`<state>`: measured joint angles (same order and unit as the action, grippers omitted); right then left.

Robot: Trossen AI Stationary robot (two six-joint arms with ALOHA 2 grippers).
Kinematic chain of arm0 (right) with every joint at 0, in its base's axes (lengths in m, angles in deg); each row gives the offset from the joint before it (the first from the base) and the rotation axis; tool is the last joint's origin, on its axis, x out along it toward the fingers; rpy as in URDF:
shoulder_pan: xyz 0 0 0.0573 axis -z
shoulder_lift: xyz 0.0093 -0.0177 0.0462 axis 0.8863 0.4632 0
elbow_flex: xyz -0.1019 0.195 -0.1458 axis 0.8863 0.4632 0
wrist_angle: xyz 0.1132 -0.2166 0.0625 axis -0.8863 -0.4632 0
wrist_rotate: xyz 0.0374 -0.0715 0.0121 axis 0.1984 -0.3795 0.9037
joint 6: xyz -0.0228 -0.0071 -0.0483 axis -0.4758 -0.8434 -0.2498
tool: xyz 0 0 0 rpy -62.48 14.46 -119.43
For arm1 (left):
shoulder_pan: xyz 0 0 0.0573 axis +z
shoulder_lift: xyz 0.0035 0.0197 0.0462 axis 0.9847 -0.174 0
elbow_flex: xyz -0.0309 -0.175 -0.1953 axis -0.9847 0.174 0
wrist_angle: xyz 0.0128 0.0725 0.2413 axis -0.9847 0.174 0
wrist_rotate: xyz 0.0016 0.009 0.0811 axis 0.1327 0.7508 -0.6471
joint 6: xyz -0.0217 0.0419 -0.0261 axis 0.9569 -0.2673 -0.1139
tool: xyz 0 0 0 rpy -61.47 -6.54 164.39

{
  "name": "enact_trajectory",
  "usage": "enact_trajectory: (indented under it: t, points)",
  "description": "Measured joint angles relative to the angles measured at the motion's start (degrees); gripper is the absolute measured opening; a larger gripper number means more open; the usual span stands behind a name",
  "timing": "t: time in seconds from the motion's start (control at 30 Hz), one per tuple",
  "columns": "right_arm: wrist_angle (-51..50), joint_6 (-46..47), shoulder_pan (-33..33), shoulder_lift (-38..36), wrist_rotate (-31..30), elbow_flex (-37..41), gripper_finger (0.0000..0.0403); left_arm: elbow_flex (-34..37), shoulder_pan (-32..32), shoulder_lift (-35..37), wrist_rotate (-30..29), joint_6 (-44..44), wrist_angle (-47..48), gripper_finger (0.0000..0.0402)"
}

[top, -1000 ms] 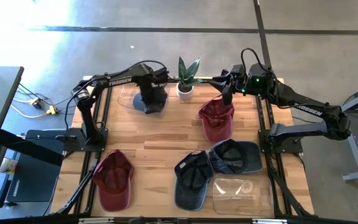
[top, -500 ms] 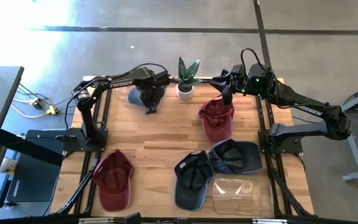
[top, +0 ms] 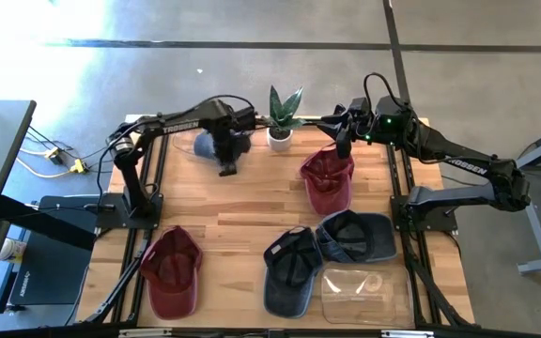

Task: Pick & Place hat
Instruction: Adjust the top transparent bin, then put the top red cap into the bottom transparent bin

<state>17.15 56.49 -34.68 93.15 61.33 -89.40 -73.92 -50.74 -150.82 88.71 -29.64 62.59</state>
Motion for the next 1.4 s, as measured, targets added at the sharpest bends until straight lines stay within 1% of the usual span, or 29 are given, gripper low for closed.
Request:
enact_trajectory:
  t: [0.1,0.23,0.33,0.43,0.5,0.6,0.67,0.77,0.83,0.93,1.0,1.07,1.2,1.3,1.4]
  points:
    - [-0.03,-0.06,0.0,0.0,0.0,0.0,0.0142,0.58,-1.2,-0.37,-5.04,0.9,-8.98,0.0]
    - [-0.08,0.05,-0.02,-0.01,0.02,0.0,0.0142,0.18,-1.91,-0.37,-5.96,2.53,-18.18,0.0]
    - [-0.24,0.1,-0.02,-0.01,0.02,0.0,0.0142,-2.28,-2.25,-0.38,-5.79,4.78,-17.43,0.0]
    - [-0.41,0.1,-0.02,0.01,0.02,0.0,0.0142,-6.14,-2.72,-0.1,-4.76,7.16,-12.89,0.0]
    - [-0.41,0.0,-0.02,-0.01,0.02,0.0,0.0142,-9.22,-2.81,0.77,-3.29,8.99,-9.97,0.0]
    - [-1.35,0.2,0.0,-0.01,0.73,0.0,0.0142,-11.81,-3.8,3.03,-1.12,12.65,-9.55,0.0]
    - [-3.15,1.31,0.1,-0.01,1.99,0.0,0.0142,-10.88,-4.75,4.73,1.26,15.3,-12.61,0.0]
    - [-9.34,2.79,1.52,0.0,4.93,0.0,0.0142,-5.7,-6.28,8.28,5.36,19.63,-18.63,0.0]
    - [-16.19,4.1,2.38,0.0,5.8,0.0,0.0142,-1.78,-8.23,10.09,5.33,23.8,-23.59,0.0]
    - [-25.72,4.16,2.17,0.01,7.19,0.0,0.0145,3.24,-11.53,11.53,2.98,28.96,-25.32,0.0]
    - [-30.84,4.44,1.08,0.01,10.13,0.0,0.0153,4.82,-14.23,11.54,1.51,31.54,-27.55,0.0]
    - [-35.23,5.06,-0.98,0.27,12.65,0.0,0.0166,5.49,-16.97,11.54,0.81,33.11,-26.69,0.0]
    - [-41.21,8.62,-7.01,1.34,14.26,0.0,0.0201,5.48,-22.5,11.59,-1.96,33.47,-27.99,0.0]
    - [-43.13,14.52,-12.59,3.07,16.09,0.0,0.0224,5.48,-25.65,11.56,-6.05,33.48,-27.4,0.0]
    - [-43.44,22.55,-18.65,5.32,16.39,0.0,0.0232,5.48,-27.43,11.61,-9.2,34.38,-25.29,0.0]
